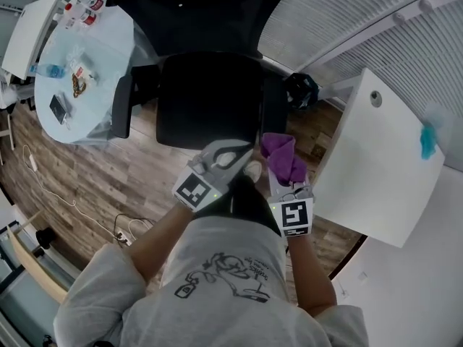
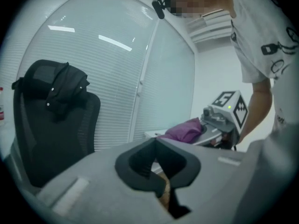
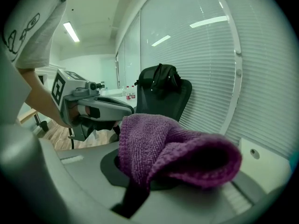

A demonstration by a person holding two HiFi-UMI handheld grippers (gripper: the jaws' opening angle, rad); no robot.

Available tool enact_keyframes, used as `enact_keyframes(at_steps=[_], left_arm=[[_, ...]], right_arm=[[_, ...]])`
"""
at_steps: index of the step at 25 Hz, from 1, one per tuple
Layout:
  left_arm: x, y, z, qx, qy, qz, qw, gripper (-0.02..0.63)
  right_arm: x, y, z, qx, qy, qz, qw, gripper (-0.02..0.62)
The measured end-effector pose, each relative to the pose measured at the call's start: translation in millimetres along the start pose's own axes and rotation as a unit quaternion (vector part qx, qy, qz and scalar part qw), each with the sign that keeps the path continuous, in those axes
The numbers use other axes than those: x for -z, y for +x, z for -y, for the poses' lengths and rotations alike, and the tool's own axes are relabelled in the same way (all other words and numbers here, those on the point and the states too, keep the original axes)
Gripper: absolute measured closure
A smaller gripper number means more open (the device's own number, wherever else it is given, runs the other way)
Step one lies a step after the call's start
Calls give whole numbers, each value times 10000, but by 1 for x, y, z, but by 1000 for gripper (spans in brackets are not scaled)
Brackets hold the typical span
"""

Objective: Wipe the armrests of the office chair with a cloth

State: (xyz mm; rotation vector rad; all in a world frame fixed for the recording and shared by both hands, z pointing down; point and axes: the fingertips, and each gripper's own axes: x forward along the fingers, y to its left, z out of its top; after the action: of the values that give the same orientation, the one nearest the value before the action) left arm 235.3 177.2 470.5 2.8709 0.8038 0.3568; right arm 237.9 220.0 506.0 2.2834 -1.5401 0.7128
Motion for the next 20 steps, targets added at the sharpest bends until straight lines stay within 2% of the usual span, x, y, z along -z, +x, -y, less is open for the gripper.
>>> enact_keyframes(at_steps=[2,10,16,20], left_arm=[[11,6,-8,-33,-92,131,9999,604],[66,34,-24,-93,-22,29,9999,604],[112,45,-25,12,151,-507,9986,604],[122,44,-23,54,88,-572,9983,604]], right_arm=[[20,16,3,-19,61,-127,9999,566],[94,67,9,-91,118,-666,9977,566],[138,92,16,-91,84,-1037,9945,566],[141,95,17,-81,120,-1082,9940,566]])
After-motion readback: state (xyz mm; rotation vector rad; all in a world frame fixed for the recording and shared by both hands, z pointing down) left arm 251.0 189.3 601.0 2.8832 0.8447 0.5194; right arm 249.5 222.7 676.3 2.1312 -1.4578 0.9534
